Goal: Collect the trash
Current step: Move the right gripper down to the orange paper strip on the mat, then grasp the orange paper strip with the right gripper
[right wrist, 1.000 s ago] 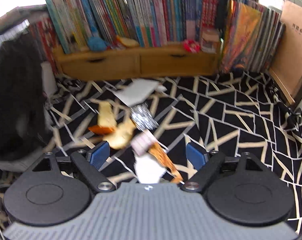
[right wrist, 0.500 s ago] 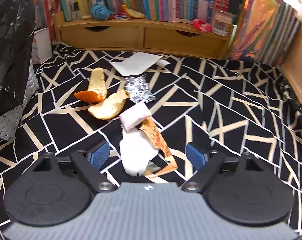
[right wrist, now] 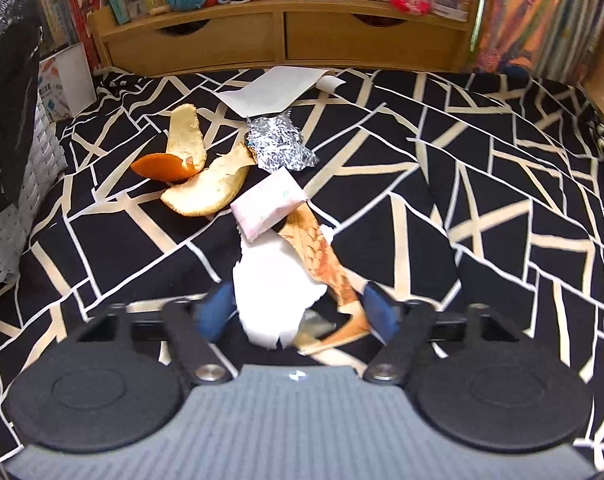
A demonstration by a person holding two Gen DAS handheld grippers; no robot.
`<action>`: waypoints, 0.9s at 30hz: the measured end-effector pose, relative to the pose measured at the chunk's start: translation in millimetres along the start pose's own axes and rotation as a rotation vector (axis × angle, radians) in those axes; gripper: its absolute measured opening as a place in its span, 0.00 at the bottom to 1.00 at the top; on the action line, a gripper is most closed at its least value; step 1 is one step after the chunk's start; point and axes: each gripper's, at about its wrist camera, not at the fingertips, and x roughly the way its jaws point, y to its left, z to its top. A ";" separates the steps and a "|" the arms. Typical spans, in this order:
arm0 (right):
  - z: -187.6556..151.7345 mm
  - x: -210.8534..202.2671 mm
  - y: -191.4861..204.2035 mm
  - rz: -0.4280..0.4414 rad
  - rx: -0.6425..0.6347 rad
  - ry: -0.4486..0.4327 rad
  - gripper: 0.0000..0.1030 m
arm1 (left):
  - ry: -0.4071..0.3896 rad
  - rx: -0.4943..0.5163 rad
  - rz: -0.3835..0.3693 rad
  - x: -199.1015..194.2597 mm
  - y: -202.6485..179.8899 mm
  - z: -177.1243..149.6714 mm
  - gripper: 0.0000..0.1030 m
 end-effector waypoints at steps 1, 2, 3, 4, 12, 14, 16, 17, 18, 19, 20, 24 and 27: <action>-2.1 -3.2 0.5 0.001 0.001 -0.001 0.53 | -0.001 -0.002 0.001 0.3 -0.3 0.4 0.78; -3.7 -6.5 0.2 0.006 0.006 0.001 0.46 | -0.001 -0.003 0.001 0.6 -0.4 0.9 0.78; -5.3 -9.9 -0.2 0.010 0.013 0.001 0.43 | -0.002 -0.004 0.001 0.8 -0.5 1.2 0.78; -6.6 -13.5 -0.8 0.011 0.020 0.000 0.39 | -0.002 -0.004 0.001 1.0 -0.6 1.4 0.78; -14.4 -40.6 -4.0 0.017 0.076 -0.020 0.24 | -0.002 0.002 -0.006 1.2 1.2 0.9 0.78; -16.2 -47.8 -2.7 0.014 0.085 -0.025 0.22 | -0.002 0.001 -0.005 1.2 1.2 0.9 0.78; -18.4 -55.4 -0.9 0.021 0.095 -0.032 0.22 | -0.001 0.002 -0.006 1.2 1.2 0.9 0.78; -20.0 -59.5 0.7 0.027 0.098 -0.034 0.22 | -0.001 0.002 -0.006 1.1 1.2 0.9 0.78; -21.6 -62.7 2.2 0.038 0.098 -0.031 0.22 | -0.001 0.002 -0.007 1.2 1.3 0.9 0.78; -23.8 -66.1 4.1 0.049 0.095 -0.027 0.23 | -0.001 0.002 -0.008 1.2 1.4 0.8 0.78; -26.3 -68.7 6.6 0.059 0.087 -0.020 0.26 | -0.001 0.003 -0.008 1.1 1.4 0.8 0.78; -38.1 -74.8 20.2 0.123 0.018 0.024 0.45 | -0.001 0.006 -0.011 0.9 1.6 0.1 0.78; -43.0 -76.5 30.8 0.154 -0.016 0.038 0.56 | -0.001 0.008 -0.012 0.6 1.7 -0.5 0.78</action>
